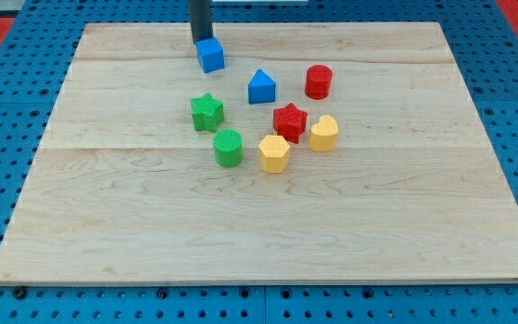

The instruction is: Move the blue cube closer to blue triangle

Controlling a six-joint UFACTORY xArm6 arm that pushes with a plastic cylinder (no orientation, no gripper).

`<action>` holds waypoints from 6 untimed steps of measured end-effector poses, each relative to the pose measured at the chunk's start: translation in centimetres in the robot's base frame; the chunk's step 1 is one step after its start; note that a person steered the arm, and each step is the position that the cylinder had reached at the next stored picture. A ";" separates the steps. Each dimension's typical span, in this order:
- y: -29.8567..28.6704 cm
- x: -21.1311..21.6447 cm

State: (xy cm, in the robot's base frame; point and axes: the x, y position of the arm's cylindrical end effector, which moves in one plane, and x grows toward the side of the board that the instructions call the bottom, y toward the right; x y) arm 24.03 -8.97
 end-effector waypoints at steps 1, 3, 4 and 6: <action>-2.7 1.0; -0.9 3.3; 6.9 3.1; 6.8 -1.6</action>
